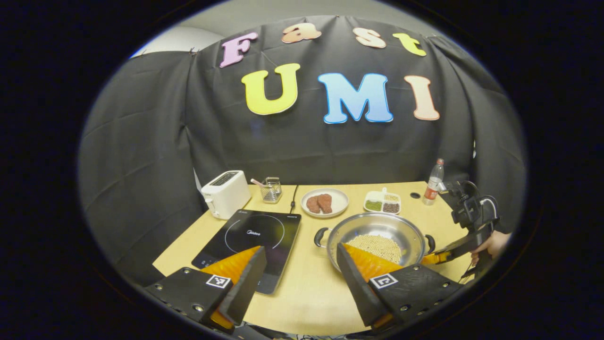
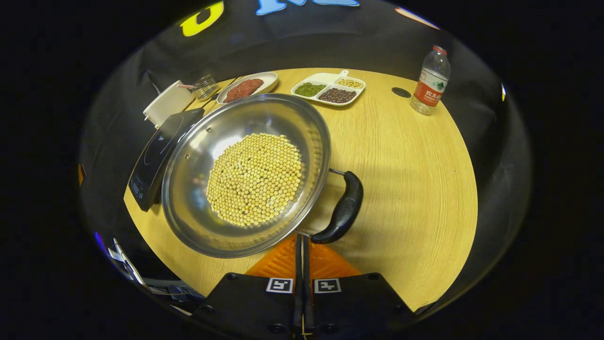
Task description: First push the handle of the pot to place it horizontally, then grasp the pot with both hands and set it on the induction cooktop.
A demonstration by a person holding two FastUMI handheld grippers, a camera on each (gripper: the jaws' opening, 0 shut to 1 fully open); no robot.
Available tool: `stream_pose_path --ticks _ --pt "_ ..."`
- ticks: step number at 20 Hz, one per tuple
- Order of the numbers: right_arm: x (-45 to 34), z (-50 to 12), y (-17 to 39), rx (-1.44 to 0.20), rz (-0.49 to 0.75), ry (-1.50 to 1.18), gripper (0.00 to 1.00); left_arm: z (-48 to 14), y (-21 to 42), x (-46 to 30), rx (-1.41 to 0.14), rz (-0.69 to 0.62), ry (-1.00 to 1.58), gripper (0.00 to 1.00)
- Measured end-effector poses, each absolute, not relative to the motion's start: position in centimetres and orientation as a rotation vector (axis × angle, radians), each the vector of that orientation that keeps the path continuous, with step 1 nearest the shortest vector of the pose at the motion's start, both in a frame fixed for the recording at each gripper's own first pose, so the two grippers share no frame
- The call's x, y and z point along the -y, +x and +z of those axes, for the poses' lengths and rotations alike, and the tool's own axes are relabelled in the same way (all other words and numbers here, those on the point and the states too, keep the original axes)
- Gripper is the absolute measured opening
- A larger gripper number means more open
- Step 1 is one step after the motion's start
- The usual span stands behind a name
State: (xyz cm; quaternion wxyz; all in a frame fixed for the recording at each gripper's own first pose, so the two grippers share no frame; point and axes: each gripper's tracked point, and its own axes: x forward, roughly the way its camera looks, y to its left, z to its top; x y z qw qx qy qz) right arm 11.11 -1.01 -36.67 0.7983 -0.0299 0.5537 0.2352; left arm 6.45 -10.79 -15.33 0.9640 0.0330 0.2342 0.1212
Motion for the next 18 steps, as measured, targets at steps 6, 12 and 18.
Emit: stream_pose_path --ticks 6,12,18 --pt "1.2 -36.7 12.5 -1.177 0.46 0.025 0.02 -15.1 6.7 11.3 -0.478 0.279 0.031 0.91" --pt "1.6 -36.4 14.1 -1.125 0.374 0.098 0.02 -16.9 7.8 10.7 -0.504 0.257 -0.024 0.91" --pt "2.3 -35.6 13.8 -1.087 0.283 0.041 0.08 -20.4 9.6 8.2 -0.539 0.148 -0.129 0.91"
